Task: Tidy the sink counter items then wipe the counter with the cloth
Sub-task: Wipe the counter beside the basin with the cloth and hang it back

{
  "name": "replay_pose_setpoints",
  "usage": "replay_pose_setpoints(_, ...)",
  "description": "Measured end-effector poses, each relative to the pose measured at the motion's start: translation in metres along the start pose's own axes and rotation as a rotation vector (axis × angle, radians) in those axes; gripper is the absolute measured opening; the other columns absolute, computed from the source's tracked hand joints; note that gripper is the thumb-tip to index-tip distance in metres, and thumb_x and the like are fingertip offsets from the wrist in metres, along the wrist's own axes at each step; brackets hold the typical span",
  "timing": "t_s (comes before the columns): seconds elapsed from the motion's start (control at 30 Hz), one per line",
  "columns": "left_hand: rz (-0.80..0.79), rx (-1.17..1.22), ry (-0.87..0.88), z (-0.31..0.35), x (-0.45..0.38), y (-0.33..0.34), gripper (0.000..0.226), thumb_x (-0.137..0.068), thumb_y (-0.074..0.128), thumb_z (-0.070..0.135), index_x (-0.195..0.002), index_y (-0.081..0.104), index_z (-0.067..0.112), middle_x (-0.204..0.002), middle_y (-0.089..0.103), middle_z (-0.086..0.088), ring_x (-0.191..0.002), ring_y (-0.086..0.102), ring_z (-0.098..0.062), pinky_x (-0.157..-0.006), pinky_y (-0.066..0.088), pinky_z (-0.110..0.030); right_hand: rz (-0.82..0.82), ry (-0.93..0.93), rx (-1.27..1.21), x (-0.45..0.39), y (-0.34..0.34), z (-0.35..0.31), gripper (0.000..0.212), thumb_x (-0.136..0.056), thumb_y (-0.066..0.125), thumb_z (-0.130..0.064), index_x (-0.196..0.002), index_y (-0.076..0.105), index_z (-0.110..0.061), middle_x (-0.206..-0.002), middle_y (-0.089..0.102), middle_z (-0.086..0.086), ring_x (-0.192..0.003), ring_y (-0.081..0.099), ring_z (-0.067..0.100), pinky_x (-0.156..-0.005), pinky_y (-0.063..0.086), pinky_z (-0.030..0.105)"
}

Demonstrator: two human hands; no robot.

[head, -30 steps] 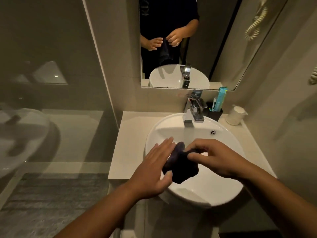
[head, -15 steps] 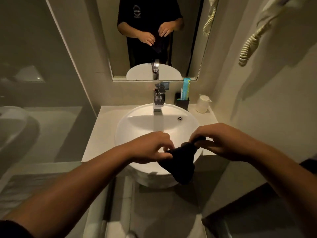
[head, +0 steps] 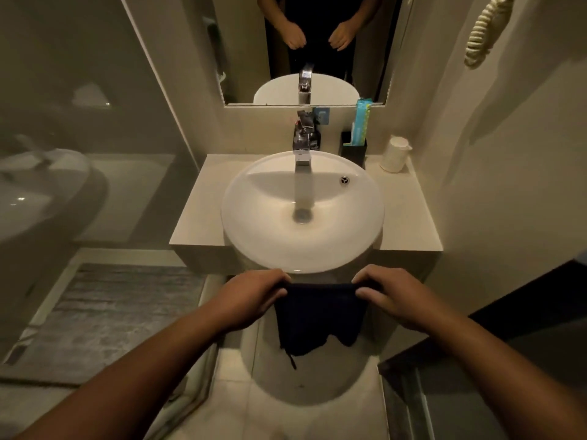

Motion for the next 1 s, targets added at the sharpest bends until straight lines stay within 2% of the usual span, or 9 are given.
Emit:
replay_pose_setpoints(0.13,0.020,-0.048,-0.118,-0.052,-0.053,0.012,0.015,-0.096,0.051,0.031,-0.107,0.059,0.025,-0.103,0.067,0.004,-0.091,0.061,-0.015,-0.077,0.050,-0.032,0.066,0.102,-0.025,-0.063,0.014,0.027,0.007,-0.092,0.058,-0.031,-0.099,0.057,-0.033,-0.101,0.063,-0.010,-0.091,0.058,0.009,-0.075,0.044,0.022)
replay_pose_setpoints(0.23,0.030,-0.082,-0.179,-0.082,-0.092,0.015,0.019,-0.097,0.048,0.030,-0.110,0.060,0.023,-0.104,0.067,0.000,-0.092,0.060,-0.019,-0.083,0.050,-0.038,0.096,0.177,-0.005,-0.109,0.022,0.041,0.014,-0.094,0.057,-0.029,-0.107,0.058,-0.024,-0.110,0.065,0.000,-0.094,0.057,0.014,-0.081,0.046,0.028)
replay_pose_setpoints(0.37,-0.011,-0.168,-0.229,-0.107,-0.124,0.026,0.021,-0.097,0.046,0.028,-0.110,0.060,0.021,-0.106,0.066,-0.003,-0.093,0.058,-0.023,-0.083,0.046,-0.039,0.087,0.286,0.060,-0.143,0.034,0.060,0.022,-0.093,0.058,-0.029,-0.113,0.055,-0.018,-0.114,0.066,0.008,-0.100,0.060,0.024,-0.089,0.050,0.037)
replay_pose_setpoints(0.6,-0.105,-0.268,-0.239,-0.114,-0.138,0.037,0.020,-0.094,0.052,0.033,-0.109,0.058,0.021,-0.106,0.064,-0.003,-0.093,0.056,-0.022,-0.081,0.040,-0.036,0.085,0.327,0.196,-0.151,0.043,0.066,0.022,-0.092,0.058,-0.032,-0.110,0.055,-0.019,-0.109,0.066,0.008,-0.095,0.060,0.024,-0.083,0.049,0.034)
replay_pose_setpoints(0.8,-0.207,-0.321,-0.225,-0.120,-0.131,0.052,0.028,-0.096,0.050,0.032,-0.117,0.061,0.018,-0.114,0.064,-0.004,-0.100,0.058,-0.023,-0.087,0.045,-0.038,0.099,0.283,0.311,-0.146,0.040,0.055,0.032,-0.094,0.055,-0.032,-0.122,0.060,-0.018,-0.122,0.058,0.009,-0.105,0.058,0.026,-0.092,0.047,0.035)
replay_pose_setpoints(0.93,-0.202,-0.392,-0.205,-0.120,-0.120,0.045,0.028,-0.093,0.056,0.023,-0.121,0.060,0.018,-0.117,0.064,-0.005,-0.103,0.059,-0.024,-0.088,0.047,-0.039,0.147,0.273,0.364,-0.137,0.028,0.039,0.031,-0.096,0.051,-0.031,-0.119,0.064,-0.016,-0.119,0.059,0.009,-0.102,0.058,0.024,-0.089,0.048,0.033)
replay_pose_setpoints(1.0,-0.132,-0.370,-0.186,-0.106,-0.111,0.032,0.026,-0.094,0.055,0.024,-0.118,0.061,0.017,-0.114,0.064,-0.006,-0.099,0.061,-0.024,-0.088,0.048,-0.038,0.154,0.262,0.329,-0.131,0.025,0.029,0.029,-0.096,0.050,-0.031,-0.117,0.064,-0.017,-0.116,0.060,0.007,-0.098,0.059,0.023,-0.086,0.049,0.032)
Point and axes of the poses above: each hand's wrist, its own x-axis away from the middle knuckle, its own y-axis out of the palm, z = x × y, the point moved 9 cm from there along -x, towards the middle knuckle
